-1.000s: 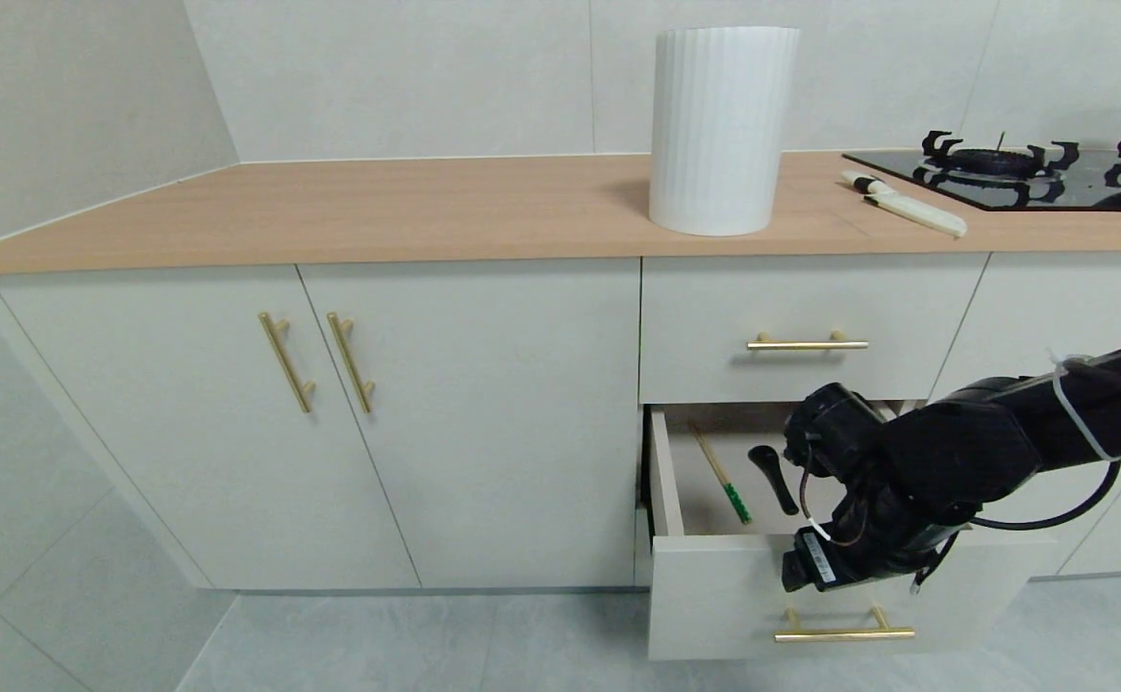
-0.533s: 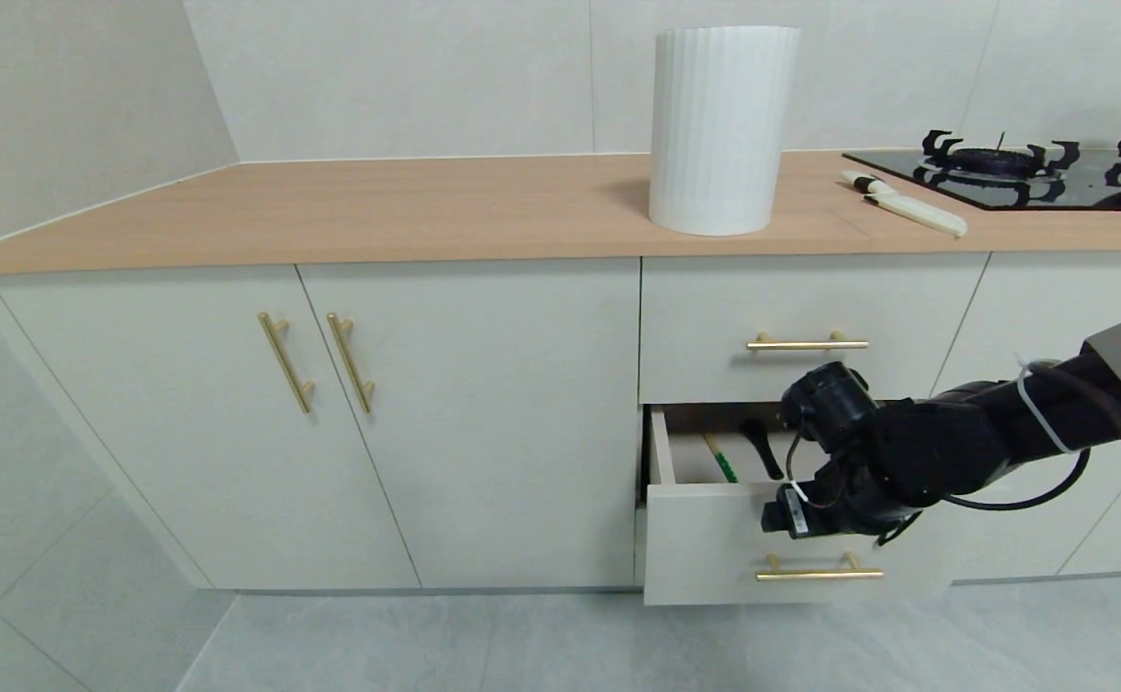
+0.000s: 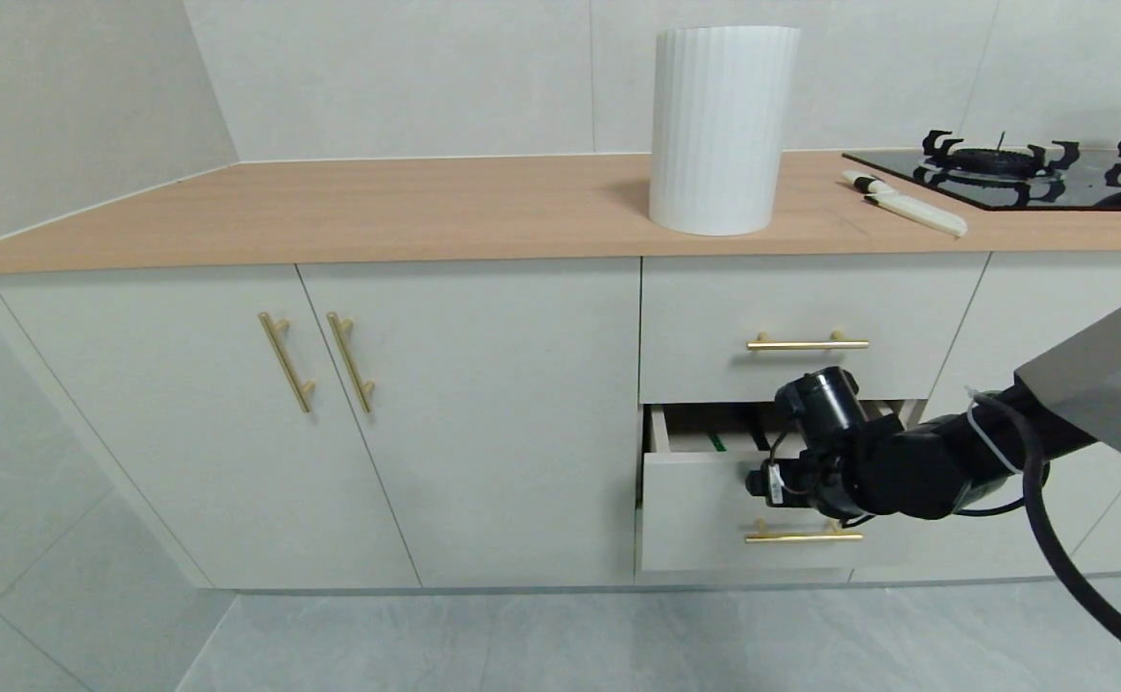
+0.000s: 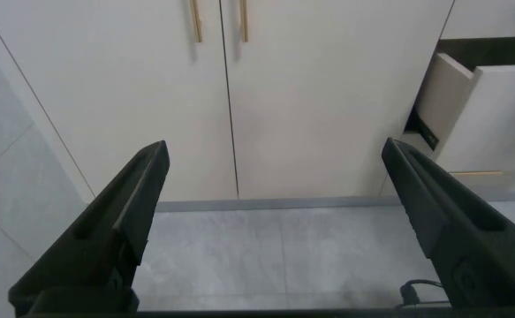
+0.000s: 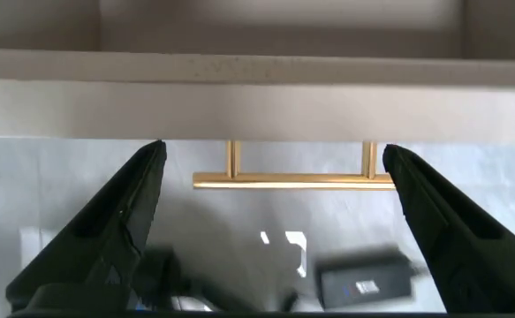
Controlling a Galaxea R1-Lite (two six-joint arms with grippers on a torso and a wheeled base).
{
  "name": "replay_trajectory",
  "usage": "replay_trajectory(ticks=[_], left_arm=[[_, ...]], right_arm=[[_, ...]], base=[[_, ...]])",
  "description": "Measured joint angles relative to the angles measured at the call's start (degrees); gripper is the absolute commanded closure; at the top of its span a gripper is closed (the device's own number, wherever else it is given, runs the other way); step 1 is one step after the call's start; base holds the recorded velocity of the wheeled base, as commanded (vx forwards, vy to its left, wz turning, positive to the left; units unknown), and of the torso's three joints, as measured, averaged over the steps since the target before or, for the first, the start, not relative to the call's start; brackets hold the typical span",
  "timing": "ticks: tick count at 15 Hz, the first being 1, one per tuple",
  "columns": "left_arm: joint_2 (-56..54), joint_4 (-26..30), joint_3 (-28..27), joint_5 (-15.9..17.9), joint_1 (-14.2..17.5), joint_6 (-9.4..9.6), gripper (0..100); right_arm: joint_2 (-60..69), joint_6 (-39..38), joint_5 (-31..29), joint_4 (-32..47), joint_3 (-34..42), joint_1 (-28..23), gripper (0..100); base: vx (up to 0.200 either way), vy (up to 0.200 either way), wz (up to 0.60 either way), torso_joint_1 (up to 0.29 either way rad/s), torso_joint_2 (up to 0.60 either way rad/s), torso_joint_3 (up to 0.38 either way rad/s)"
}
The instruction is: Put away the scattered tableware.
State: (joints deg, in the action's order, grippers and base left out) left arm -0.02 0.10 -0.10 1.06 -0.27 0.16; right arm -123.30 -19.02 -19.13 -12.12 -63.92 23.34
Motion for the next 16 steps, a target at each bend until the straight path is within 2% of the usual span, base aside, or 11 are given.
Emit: replay_trajectory(ticks=[4, 10, 16], left_arm=[[0.0, 0.0, 0.0, 0.0, 0.0, 0.02, 0], [0.0, 0.0, 0.0, -0.02, 0.0, 0.02, 0], [0.0, -0.02, 0.0, 0.0, 0.0, 0.02, 0]], right_arm=[[-3.44, -0.13, -0.61, -8.41, 0.0, -1.55, 0], [-9.81, 0.11, -2.19, -26.59, -0.2, -4.55, 0], [-14.24, 0.16, -2.99, -31.76, -1.88, -5.83, 0]], base=[[0.0, 0.0, 0.0, 0.0, 0.0, 0.0], [0.0, 0.0, 0.0, 0.0, 0.0, 0.0], [0.0, 0.0, 0.0, 0.0, 0.0, 0.0]])
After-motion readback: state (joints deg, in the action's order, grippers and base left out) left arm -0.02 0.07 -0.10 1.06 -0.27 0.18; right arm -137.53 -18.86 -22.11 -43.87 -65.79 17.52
